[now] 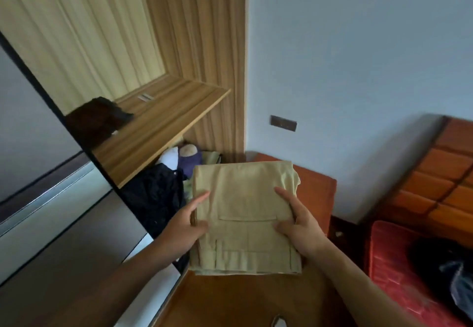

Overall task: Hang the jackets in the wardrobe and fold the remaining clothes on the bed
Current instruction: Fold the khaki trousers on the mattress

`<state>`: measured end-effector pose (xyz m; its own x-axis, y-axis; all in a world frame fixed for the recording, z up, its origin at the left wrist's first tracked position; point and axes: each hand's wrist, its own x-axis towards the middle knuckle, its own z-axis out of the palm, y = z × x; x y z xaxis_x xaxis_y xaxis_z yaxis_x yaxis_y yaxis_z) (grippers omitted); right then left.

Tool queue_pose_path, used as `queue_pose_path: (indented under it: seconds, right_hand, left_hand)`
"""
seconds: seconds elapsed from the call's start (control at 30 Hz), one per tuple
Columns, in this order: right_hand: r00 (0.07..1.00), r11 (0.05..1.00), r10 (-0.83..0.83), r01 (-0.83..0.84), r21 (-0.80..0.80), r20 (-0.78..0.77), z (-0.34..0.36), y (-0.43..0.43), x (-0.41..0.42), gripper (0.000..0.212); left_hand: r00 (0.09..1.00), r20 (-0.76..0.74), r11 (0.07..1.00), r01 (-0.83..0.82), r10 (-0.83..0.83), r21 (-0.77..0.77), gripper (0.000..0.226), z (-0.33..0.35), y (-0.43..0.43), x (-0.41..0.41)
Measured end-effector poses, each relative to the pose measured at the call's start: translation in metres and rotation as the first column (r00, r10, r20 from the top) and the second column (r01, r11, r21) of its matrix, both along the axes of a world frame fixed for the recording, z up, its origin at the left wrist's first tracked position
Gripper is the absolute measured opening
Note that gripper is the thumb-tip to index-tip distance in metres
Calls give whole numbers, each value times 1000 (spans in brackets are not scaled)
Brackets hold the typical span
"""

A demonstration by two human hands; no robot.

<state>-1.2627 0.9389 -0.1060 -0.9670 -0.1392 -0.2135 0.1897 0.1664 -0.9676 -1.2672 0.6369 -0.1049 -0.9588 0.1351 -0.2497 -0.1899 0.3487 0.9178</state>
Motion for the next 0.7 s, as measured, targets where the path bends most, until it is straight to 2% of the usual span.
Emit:
queue_pose_path:
  seconds: [0.13, 0.33, 0.4, 0.53, 0.7]
  right_hand:
    - [989, 989, 147, -147, -11, 6, 13, -7, -85, 78]
    - [938, 923, 333, -304, -237, 93, 28, -49, -193, 81]
    - [914, 898, 390, -351, -266, 112, 28, -72, -225, 83]
    - [889, 868, 439, -382, -317, 129, 24, -128, -281, 82]
    - [878, 855, 469, -425, -297, 95, 19, -177, -344, 77]
  left_hand:
    - [974, 17, 974, -225, 224, 27, 65, 13, 6, -30]
    - [883, -3, 882, -468, 469, 47, 67, 23, -12, -72]
    - [843, -17, 842, -535, 537, 69, 67, 21, -26, -86]
    - [797, -3, 794, -601, 604, 86, 66, 16, -60, -121]
    - [760, -45, 761, -646, 648, 57, 66, 12, -100, -171]
